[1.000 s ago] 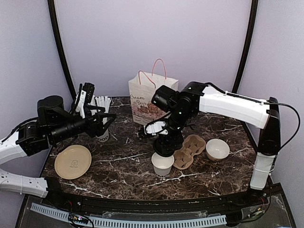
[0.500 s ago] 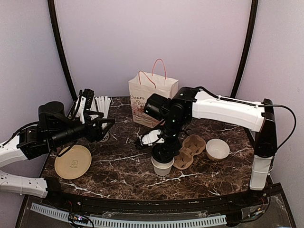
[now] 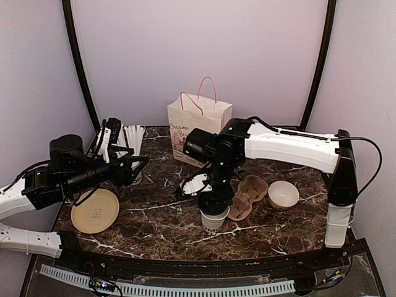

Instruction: Pack the takeout coffee

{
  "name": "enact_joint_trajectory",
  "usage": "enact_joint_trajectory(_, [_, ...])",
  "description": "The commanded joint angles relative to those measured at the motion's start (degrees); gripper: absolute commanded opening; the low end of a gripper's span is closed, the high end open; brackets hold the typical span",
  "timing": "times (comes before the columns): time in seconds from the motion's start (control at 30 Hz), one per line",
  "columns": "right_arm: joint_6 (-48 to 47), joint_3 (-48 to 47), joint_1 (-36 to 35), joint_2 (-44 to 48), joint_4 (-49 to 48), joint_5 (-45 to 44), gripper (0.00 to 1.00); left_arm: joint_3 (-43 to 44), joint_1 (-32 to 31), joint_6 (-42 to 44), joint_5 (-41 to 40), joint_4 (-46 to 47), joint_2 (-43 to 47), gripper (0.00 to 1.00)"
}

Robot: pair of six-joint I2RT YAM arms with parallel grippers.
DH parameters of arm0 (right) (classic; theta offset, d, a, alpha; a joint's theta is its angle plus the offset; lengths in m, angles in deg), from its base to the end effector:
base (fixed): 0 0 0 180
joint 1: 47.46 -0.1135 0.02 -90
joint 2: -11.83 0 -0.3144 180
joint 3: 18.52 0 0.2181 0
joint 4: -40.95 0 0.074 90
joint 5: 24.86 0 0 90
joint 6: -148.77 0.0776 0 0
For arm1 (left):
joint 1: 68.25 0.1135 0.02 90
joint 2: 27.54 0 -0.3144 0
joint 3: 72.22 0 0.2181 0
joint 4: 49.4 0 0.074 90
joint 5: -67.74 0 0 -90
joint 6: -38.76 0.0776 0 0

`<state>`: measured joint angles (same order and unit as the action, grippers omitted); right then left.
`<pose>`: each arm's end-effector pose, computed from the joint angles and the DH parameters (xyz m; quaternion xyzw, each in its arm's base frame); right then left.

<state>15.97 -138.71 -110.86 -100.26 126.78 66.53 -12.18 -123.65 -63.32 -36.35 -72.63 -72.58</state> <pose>0.1713 0.3463 0.2874 -0.7958 0.5959 0.0310 0.1030 0.1043 -0.1179 0.3711 0.2023 0.7270 -0.2837 0.5917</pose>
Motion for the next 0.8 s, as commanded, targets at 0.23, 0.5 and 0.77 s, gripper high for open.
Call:
enact_joint_trajectory(0.23, [0.26,3.75,-5.4,4.73,-1.08,-3.61,0.72,0.77,0.2,0.95,-0.36,0.88,-0.74,0.68])
enact_joint_trajectory(0.5, [-0.15,4.42,-5.77,5.88,-1.28,-5.09,0.72,1.31,0.2,0.73,0.28,1.2,-2.01,0.69])
enact_joint_trajectory(0.77, [0.18,3.85,-5.39,4.26,-1.14,-5.76,0.7,1.41,0.16,0.57,0.74,1.28,-2.52,0.69])
